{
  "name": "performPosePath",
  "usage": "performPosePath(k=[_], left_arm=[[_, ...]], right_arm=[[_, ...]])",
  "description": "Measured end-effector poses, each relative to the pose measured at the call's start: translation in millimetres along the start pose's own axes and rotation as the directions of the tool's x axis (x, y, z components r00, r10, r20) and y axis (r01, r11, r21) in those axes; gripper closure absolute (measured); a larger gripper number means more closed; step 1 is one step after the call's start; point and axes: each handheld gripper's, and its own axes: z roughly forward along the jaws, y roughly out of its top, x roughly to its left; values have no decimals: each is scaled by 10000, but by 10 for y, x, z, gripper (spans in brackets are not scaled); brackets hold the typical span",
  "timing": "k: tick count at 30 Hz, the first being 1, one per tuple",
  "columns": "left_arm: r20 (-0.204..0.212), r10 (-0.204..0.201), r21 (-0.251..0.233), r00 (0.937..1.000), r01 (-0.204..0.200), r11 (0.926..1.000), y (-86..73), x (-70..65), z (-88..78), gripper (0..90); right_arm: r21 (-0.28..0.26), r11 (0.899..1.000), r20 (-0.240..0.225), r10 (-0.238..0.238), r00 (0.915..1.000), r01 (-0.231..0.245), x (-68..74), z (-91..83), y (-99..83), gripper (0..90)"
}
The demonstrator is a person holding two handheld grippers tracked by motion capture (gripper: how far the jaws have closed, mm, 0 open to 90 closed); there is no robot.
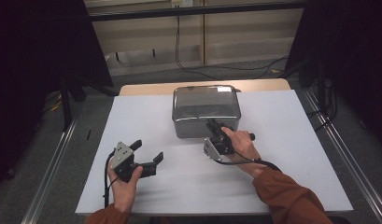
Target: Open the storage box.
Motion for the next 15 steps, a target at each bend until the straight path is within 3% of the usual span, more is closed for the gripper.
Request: performPosePath(k=[5, 10, 12, 15], left_arm=[[26, 115, -264, 9999, -115, 9996, 77, -4, 43, 35], [82, 513, -450, 9986, -509, 9977, 79, -11, 115, 40], [215, 236, -339, 9995, -229, 9992, 70, -13, 150, 41], [199, 300, -343, 9994, -293, 9990, 80, -11, 197, 40]], right_arm=[[-42, 10000, -45, 56, 10000, -56, -13, 1, 2, 770], [-60, 9999, -23, 110, 9999, -111, -16, 1, 3, 770], [-84, 9999, 4, 104, 9999, -104, -16, 3, 5, 771], [-76, 9998, 51, 180, 9998, -179, -21, -2, 7, 771]])
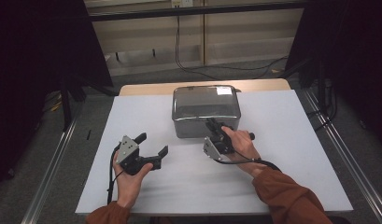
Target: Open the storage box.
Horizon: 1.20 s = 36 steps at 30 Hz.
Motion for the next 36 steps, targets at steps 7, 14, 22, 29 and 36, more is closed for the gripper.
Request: performPosePath(k=[7, 14, 22, 29, 36], left_arm=[[-26, 103, -161, 9999, -104, 9998, 59, 14, 106, 37], [-27, 559, -72, 9984, -559, 9984, 98, 15, 208, 36], [154, 747, -149, 9971, -745, 9971, 185, 49, 371, 36], [149, 788, -212, 9968, -785, 9967, 253, 71, 538, 43], [186, 934, -172, 9955, -931, 9955, 283, 56, 663, 59]], right_arm=[[-67, 9999, 128, 108, 9999, -108, -45, -5, 4, 775], [-122, 9999, 154, 112, 9998, -110, -65, -8, 6, 777], [-121, 9996, 259, 267, 9993, -264, -110, -17, 11, 780], [-235, 9991, 321, 368, 9988, -361, -165, -14, 25, 782], [-274, 9989, 322, 376, 9988, -367, -212, -13, 27, 785]])
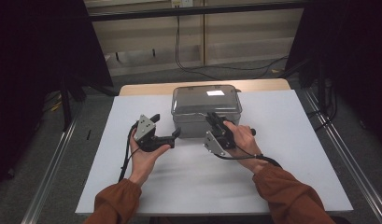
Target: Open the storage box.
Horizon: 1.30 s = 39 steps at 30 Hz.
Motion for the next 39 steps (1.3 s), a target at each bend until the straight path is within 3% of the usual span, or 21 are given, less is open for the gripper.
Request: performPosePath(k=[3, 7, 10, 14, 20, 23, 27, 34, 36, 39], left_arm=[[-126, 150, -182, 9998, -152, 9997, 36, 24, 53, 64], [-84, -35, -276, 10000, 33, 9996, 52, 79, 154, 62], [-276, 173, -305, 9995, -181, 9994, 56, 111, 208, 65], [-488, 275, 37, 9984, -273, 9996, 23, 163, 270, 75], [-756, 441, -55, 9962, -446, 9990, 57, 209, 368, 85], [-708, 142, -359, 9974, -168, 9992, 58, 221, 369, 100], [-965, 507, -247, 9940, -533, 9983, 67, 225, 359, 112], [-920, 556, -372, 9942, -593, 9976, 61, 250, 365, 166], [-897, 770, -314, 9930, -801, 9963, 56, 250, 371, 178], [-872, 781, -334, 9931, -813, 9961, 48, 250, 382, 191]], right_arm=[[5, 10000, 45, 34, 10000, -34, -14, 3, 9, 786], [-10, 10000, 52, 17, 10000, -17, -48, 9, 21, 789], [-53, 10000, 17, -21, 10000, 21, -81, 14, 21, 790], [-105, 9999, 34, 23, 10000, -23, -120, 19, 20, 791], [-118, 9999, 79, 42, 10000, -41, -128, 27, 26, 792], [-91, 10000, 71, 29, 10000, -28, -121, 17, 30, 793], [-123, 9999, 54, 83, 10000, -83, -97, 24, 16, 789], [-56, 9999, 152, 145, 9998, -144, -102, 28, 16, 771], [-39, 9991, 40, 429, 9991, -428, -105, 41, 4, 741], [20, 9954, -84, 960, 9953, -959, -107, 60, -28, 677]])
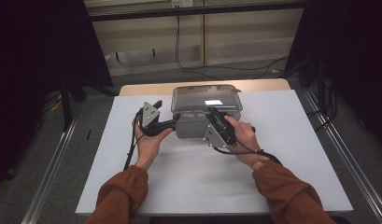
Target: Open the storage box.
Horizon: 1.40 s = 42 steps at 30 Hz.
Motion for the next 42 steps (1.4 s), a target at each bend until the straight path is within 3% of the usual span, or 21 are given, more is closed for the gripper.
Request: performPosePath(k=[5, 8, 10, 14, 15, 18, 22, 24, 28, 30, 31, 33, 34, 36, 39, 42], left_arm=[[1, 13, 61, 10000, -13, 10000, 13, 9, 14, 209], [71, -54, 15, 10000, 53, 10000, 29, 9, 28, 210], [123, -16, 43, 9999, 15, 10000, 44, 6, 30, 211], [174, -21, 23, 9998, 21, 10000, 61, -4, 42, 215], [205, 18, 12, 9998, -18, 10000, 66, -7, 48, 215], [267, 86, 27, 9996, -86, 10000, 79, -22, 66, 218], [246, 198, 39, 9995, -199, 9998, 79, -36, 96, 240], [286, 133, 56, 9995, -135, 9999, 72, -46, 111, 243], [308, 156, -1, 9994, -156, 9999, 76, -38, 113, 258], [350, 180, -124, 9992, -176, 9998, 91, -33, 109, 280], [375, 148, -171, 9992, -142, 9998, 97, -33, 109, 293], [508, 92, -317, 9987, -76, 9995, 114, -33, 113, 309], [568, 247, -356, 9981, -227, 9991, 124, -26, 113, 310], [561, 315, -418, 9979, -292, 9987, 144, -27, 121, 315], [551, 345, -455, 9979, -320, 9985, 168, -20, 127, 323], [658, 219, -500, 9976, -186, 9986, 191, -5, 145, 335]], right_arm=[[91, 9986, -107, 531, 9985, -530, -14, 7, -33, 571], [122, 9934, -82, 1145, 9934, -1144, -61, -2, -58, 464], [193, 9827, -55, 1844, 9828, -1842, -96, -14, -105, 376], [356, 9524, -218, 3035, 9526, -3027, -180, -52, -273, 310], [423, 9434, -253, 3302, 9436, -3290, -203, -60, -316, 301], [563, 9050, -308, 4236, 9053, -4216, -288, -75, -437, 265], [500, 8354, -597, 5495, 8333, -5473, -388, -88, -600, 258], [489, 8221, -649, 5694, 8195, -5673, -409, -89, -654, 246], [532, 7737, -842, 6335, 7692, -6313, -458, -77, -758, 268], [431, 7447, -923, 6668, 7395, -6661, -482, -65, -798, 271], [416, 7347, -964, 6774, 7292, -6771, -494, -63, -814, 285], [353, 7173, -1153, 6946, 7101, -6959, -511, -55, -839, 325], [320, 7122, -1178, 6994, 7050, -7012, -516, -52, -844, 328], [292, 7089, -1199, 7024, 7016, -7047, -531, -46, -858, 352], [105, 6903, -1234, 7188, 6842, -7234, -546, -36, -869, 376], [35, 6811, -1365, 7256, 6744, -7321, -560, -20, -867, 396]])
